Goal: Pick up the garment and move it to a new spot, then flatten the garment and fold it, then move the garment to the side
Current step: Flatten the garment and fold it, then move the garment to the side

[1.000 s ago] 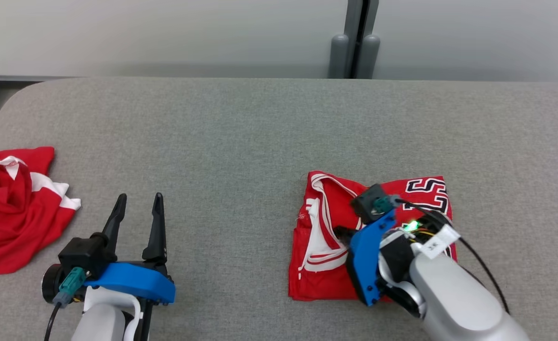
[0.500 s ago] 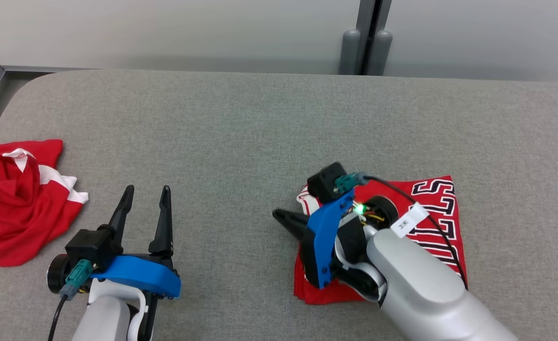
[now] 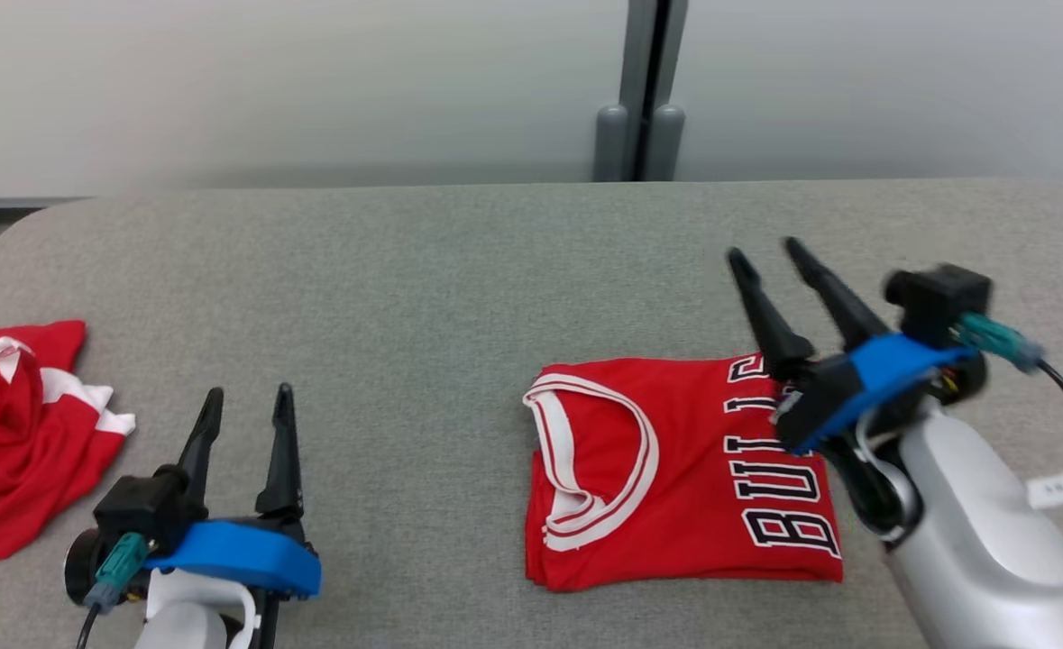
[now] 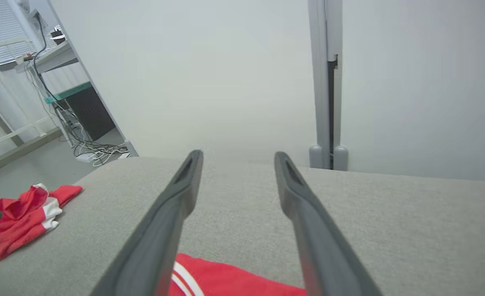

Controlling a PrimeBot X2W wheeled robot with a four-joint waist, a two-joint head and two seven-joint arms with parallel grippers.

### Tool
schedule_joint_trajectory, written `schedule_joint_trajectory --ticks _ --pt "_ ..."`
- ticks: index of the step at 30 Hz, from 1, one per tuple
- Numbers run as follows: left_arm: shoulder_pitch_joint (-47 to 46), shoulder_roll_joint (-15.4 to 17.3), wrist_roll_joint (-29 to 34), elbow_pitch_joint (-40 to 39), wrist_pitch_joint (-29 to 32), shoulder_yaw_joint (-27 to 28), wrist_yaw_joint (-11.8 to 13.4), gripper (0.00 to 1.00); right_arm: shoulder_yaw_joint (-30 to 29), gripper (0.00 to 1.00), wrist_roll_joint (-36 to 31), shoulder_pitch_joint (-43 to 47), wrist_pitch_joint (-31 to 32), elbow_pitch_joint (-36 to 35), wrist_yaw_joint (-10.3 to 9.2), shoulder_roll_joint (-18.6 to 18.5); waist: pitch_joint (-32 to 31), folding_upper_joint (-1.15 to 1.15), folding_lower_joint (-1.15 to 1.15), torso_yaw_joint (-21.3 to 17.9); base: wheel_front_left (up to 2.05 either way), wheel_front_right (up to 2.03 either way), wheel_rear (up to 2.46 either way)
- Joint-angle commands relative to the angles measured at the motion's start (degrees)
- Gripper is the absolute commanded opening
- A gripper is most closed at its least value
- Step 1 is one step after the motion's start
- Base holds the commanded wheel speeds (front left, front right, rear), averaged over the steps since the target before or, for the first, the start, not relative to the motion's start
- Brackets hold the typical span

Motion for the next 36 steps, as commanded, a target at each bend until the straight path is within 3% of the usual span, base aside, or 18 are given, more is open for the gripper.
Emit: schedule_joint_trajectory --ticks 1,8,18,36 --pt "1.3 -0.1 -0.4 -0.5 -0.3 0.8 0.5 1.0 -2.8 1.0 -1.8 3.0 -1.2 -1.4 0.03 -0.7 -0.9 0.0 0.0 -1.2 0.0 0.0 0.0" --pt "3.8 -0.1 0.0 -2.5 -0.3 2.9 0.6 1.0 -15.7 1.0 -9.6 15.1 -3.2 -9.4 0.03 -0.1 -1.9 0.0 0.0 -3.6 0.0 0.0 0.0" --pt "5.6 0.0 1.5 -2.8 -0.3 3.5 -0.1 1.0 -23.4 1.0 -15.4 25.7 -0.3 -18.3 0.03 3.4 -4.0 0.0 0.0 -5.6 0.0 0.0 0.0" --pt "6.0 0.2 2.4 -1.2 -0.3 4.6 -0.5 1.0 -25.2 1.0 -16.8 30.7 2.7 -22.8 0.03 6.5 -5.1 0.0 0.0 -6.0 0.0 0.0 0.0"
